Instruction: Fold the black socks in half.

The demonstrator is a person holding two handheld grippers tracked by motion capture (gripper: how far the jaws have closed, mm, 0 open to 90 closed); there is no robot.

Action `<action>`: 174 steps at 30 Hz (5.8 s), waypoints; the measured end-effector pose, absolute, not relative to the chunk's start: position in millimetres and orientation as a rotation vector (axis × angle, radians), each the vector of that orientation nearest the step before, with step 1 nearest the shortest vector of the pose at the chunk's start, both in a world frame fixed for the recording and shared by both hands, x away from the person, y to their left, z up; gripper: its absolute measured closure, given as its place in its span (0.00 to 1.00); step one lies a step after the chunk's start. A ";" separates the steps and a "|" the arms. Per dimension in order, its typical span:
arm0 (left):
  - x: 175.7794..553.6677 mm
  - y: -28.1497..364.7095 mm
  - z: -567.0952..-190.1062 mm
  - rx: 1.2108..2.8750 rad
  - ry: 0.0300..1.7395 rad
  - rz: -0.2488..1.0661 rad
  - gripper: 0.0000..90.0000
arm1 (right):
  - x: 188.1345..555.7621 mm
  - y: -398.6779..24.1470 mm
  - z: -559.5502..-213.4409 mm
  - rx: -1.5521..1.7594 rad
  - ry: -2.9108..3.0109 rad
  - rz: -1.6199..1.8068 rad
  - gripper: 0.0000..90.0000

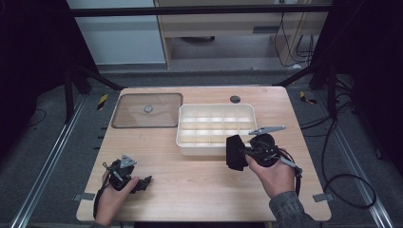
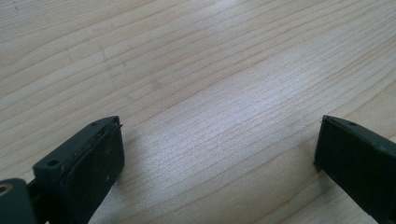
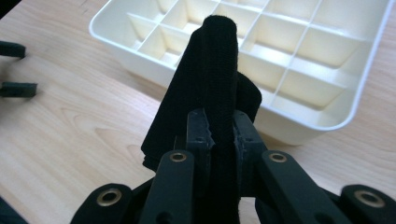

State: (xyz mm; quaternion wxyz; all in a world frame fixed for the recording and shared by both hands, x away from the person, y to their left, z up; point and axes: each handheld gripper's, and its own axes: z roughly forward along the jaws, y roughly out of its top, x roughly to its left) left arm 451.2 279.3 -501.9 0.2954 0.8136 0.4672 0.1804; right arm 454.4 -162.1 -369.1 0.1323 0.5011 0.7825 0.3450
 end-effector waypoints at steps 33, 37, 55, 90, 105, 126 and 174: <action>450.2 276.9 -503.0 2.166 1.228 0.485 0.00 | 516.8 -193.2 -338.2 1.478 2.185 0.863 0.89; 450.2 276.9 -503.0 2.165 1.227 0.484 0.00 | 521.3 -192.7 -338.9 1.478 2.185 0.859 0.89; 449.9 277.6 -503.4 2.162 1.217 0.479 0.00 | 538.9 -188.3 -339.3 1.462 2.219 0.774 0.89; 449.6 277.1 -503.0 2.171 1.217 0.477 0.00 | 562.8 -170.6 -384.5 1.406 2.302 0.514 0.89; 449.7 276.4 -503.2 2.164 1.221 0.477 0.00 | 564.2 -167.2 -388.2 1.419 2.332 0.476 0.89; 449.9 276.2 -503.2 2.165 1.220 0.476 0.00 | 564.4 -165.9 -389.0 1.410 2.322 0.432 0.89; 450.1 275.2 -502.7 2.178 1.212 0.470 0.00 | 557.2 -170.4 -398.1 1.466 2.359 0.433 0.58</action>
